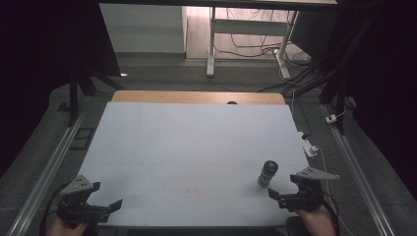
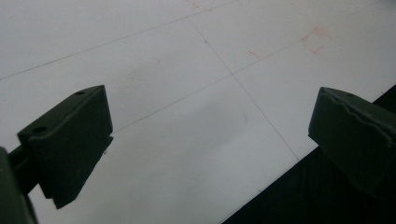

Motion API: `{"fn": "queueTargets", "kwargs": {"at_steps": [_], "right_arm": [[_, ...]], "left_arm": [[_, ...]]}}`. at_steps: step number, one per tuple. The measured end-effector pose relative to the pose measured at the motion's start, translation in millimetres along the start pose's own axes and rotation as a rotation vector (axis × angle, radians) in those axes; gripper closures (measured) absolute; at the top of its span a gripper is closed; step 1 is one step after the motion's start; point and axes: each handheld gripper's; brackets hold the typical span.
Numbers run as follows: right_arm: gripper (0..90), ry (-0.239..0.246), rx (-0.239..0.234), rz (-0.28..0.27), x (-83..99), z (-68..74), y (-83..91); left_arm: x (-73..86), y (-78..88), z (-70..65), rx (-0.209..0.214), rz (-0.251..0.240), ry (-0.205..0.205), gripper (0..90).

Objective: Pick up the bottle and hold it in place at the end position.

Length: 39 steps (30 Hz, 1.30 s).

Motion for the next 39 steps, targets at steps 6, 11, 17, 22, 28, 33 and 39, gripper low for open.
{"fn": "queueTargets", "kwargs": {"at_steps": [6, 11, 17, 22, 28, 33, 39], "right_arm": [[0.0, 0.017, -0.02, -0.003, -1.9, 0.3, -2.5], [0.0, 0.027, -0.037, -0.006, -4.5, -1.5, -7.3], [0.0, 0.042, -0.047, -0.008, -8.7, -1.9, -14.1], [0.0, 0.06, -0.031, -0.004, -10.8, -4.9, -19.3], [0.0, 0.09, -0.008, 0.02, -14.9, -11.3, -29.8], [0.0, 0.094, -0.026, 0.035, -17.2, -15.6, -38.9], [0.0, 0.097, -0.041, 0.043, -18.1, -20.3, -48.0]], "left_arm": [[-0.3, -0.4, -0.6, -0.002, 0.005, -0.004, 0.9], [-0.2, -0.1, 0.0, -0.001, 0.001, 0.0, 0.9], [-0.1, -0.1, 0.0, 0.0, 0.001, -0.001, 0.8], [-0.1, -0.1, -0.3, 0.0, 0.001, -0.001, 0.8], [-0.2, -0.2, -0.2, 0.0, 0.002, 0.0, 0.8], [-0.3, -0.4, -0.2, -0.001, 0.005, -0.002, 0.8], [-0.4, -0.5, -0.2, -0.001, 0.006, -0.002, 0.8]]}}
Point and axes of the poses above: each handheld gripper's, and its own axes: y roughly backward along the jaws, x roughly out of its underside, z roughly to its left, and after that the axes turned 4 degrees about -z, right-handed
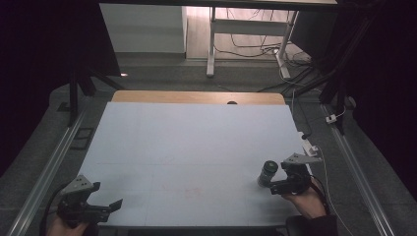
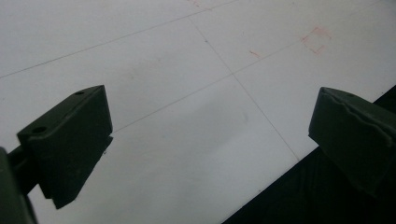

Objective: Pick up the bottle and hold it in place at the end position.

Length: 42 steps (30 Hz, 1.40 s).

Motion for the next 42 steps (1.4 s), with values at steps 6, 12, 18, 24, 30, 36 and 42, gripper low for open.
{"fn": "queueTargets", "kwargs": {"at_steps": [6, 12, 18, 24, 30, 36, 42], "right_arm": [[0.0, 0.036, -0.025, 0.03, 0.7, -1.6, -10.0], [0.4, 0.046, -0.025, 0.065, 2.9, -4.3, -17.7], [14.5, 0.034, -0.034, 0.065, 5.4, -9.9, -18.2], [30.9, 0.086, -0.059, 0.07, 5.5, -7.7, -17.3], [46.8, 0.129, -0.071, 0.068, 5.1, -6.1, -16.7], [51.8, 0.166, -0.071, 0.061, 5.4, -4.6, -15.9], [52.4, 0.182, -0.056, 0.065, 4.2, -2.2, -15.9]], "left_arm": [[0.0, -0.2, -0.1, 0.0, 0.002, -0.001, 0.8], [-0.1, -0.5, -0.4, -0.002, 0.004, -0.002, 0.8], [-0.2, -0.8, -0.6, -0.002, 0.006, -0.003, 0.8], [-0.3, -1.1, -0.6, -0.002, 0.009, -0.003, 0.8], [-0.4, -1.4, -0.8, -0.003, 0.011, -0.001, 0.8], [-0.5, -1.6, -0.5, -0.002, 0.014, -0.003, 0.8], [-0.7, -1.8, -0.5, -0.002, 0.016, -0.003, 0.9]]}}
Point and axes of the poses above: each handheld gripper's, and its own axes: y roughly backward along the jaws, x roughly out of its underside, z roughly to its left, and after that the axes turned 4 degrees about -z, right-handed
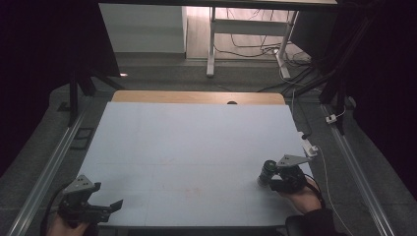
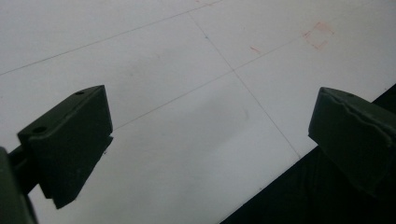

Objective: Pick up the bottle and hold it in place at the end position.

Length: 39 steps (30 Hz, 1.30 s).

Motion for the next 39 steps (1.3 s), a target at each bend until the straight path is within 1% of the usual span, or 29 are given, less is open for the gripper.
{"fn": "queueTargets", "kwargs": {"at_steps": [2, 4, 8, 10, 13, 16, 23, 27, 30, 33, 35, 37, 39], "right_arm": [[52.5, 0.011, 0.015, 0.003, -1.6, 1.3, 0.4], [52.5, 0.013, 0.024, -0.011, -3.9, 2.4, 1.8], [52.5, -0.018, 0.019, -0.043, -9.0, 2.2, 6.4], [52.6, -0.022, 0.014, -0.054, -12.0, 2.8, 8.1], [52.6, -0.013, 0.009, -0.066, -17.6, 4.7, 9.5], [52.6, -0.012, -0.007, -0.08, -24.4, 7.0, 9.3], [52.6, -0.009, -0.033, -0.084, -39.8, 13.6, 2.9], [52.6, -0.002, -0.033, -0.085, -48.8, 15.9, -1.0], [52.6, -0.008, -0.04, -0.092, -55.8, 17.5, -3.9], [52.6, -0.026, -0.042, -0.095, -63.0, 19.1, -8.0], [52.6, -0.036, -0.052, -0.096, -67.6, 19.7, -11.1], [52.6, -0.035, -0.061, -0.1, -71.8, 21.3, -14.1], [52.6, -0.031, -0.06, -0.102, -76.1, 23.6, -17.1]], "left_arm": [[0.0, 0.0, 0.1, 0.0, 0.0, 0.0, 0.8], [0.0, 0.1, 0.2, 0.0, 0.0, 0.001, 0.9], [0.0, 0.0, 0.0, 0.0, 0.0, 0.001, 0.9], [0.0, 0.1, 0.0, 0.0, -0.001, 0.001, 0.9], [0.2, 0.2, 0.0, -0.001, -0.001, 0.004, 0.9], [0.1, 0.1, 0.0, 0.0, 0.0, 0.001, 0.9], [-0.2, -0.6, -0.2, -0.001, 0.006, 0.0, 1.0], [-0.4, -0.9, -0.5, -0.004, 0.01, 0.002, 1.0], [-0.4, -1.1, -0.4, -0.005, 0.012, 0.002, 1.0], [-0.4, -1.3, -0.4, -0.005, 0.014, 0.001, 1.0], [-0.5, -1.3, -0.5, -0.005, 0.014, 0.0, 1.0], [-0.5, -1.2, -0.4, -0.005, 0.014, 0.001, 0.9], [-0.3, -1.3, -0.2, -0.005, 0.014, 0.0, 0.9]]}}
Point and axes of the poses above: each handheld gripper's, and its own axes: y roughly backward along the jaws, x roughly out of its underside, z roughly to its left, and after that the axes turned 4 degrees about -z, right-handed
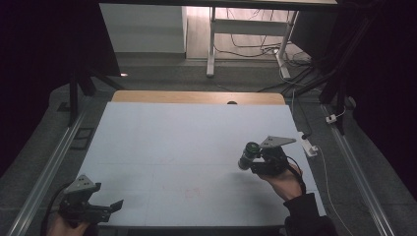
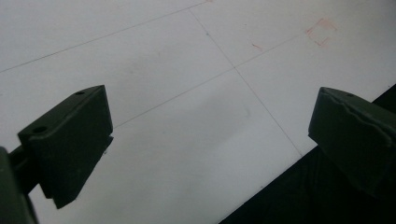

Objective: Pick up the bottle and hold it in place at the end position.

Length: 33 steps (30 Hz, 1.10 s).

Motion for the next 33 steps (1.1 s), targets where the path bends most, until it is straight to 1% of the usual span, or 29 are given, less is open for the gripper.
{"fn": "queueTargets", "kwargs": {"at_steps": [3, 9, 11, 20, 25, 30, 33], "right_arm": [[52.6, -0.002, -0.002, -0.006, -5.6, 2.3, -5.4], [52.6, -0.013, -0.024, -0.01, -16.1, 5.4, -17.6], [52.6, -0.008, -0.032, -0.013, -19.4, 6.8, -22.7], [52.6, 0.065, -0.031, 0.006, -35.2, 19.7, -52.6], [52.6, 0.077, -0.044, 0.007, -43.2, 26.6, -72.0], [52.6, 0.105, -0.054, 0.01, -50.3, 33.9, -92.1], [52.6, 0.106, -0.06, 0.016, -53.5, 37.3, -104.1]], "left_arm": [[0.4, 0.2, 0.6, 0.001, -0.001, 0.002, 0.9], [0.0, -0.3, 0.9, 0.006, 0.002, 0.0, 0.7], [-0.1, -0.4, 0.9, 0.007, 0.003, 0.0, 0.6], [-0.4, -0.9, 1.0, 0.014, 0.009, -0.003, 0.7], [-0.4, -1.0, 1.4, 0.019, 0.01, -0.002, 0.7], [-0.6, -1.3, 1.7, 0.022, 0.013, 0.001, 0.7], [-0.7, -1.7, 2.1, 0.026, 0.015, 0.005, 0.7]]}}
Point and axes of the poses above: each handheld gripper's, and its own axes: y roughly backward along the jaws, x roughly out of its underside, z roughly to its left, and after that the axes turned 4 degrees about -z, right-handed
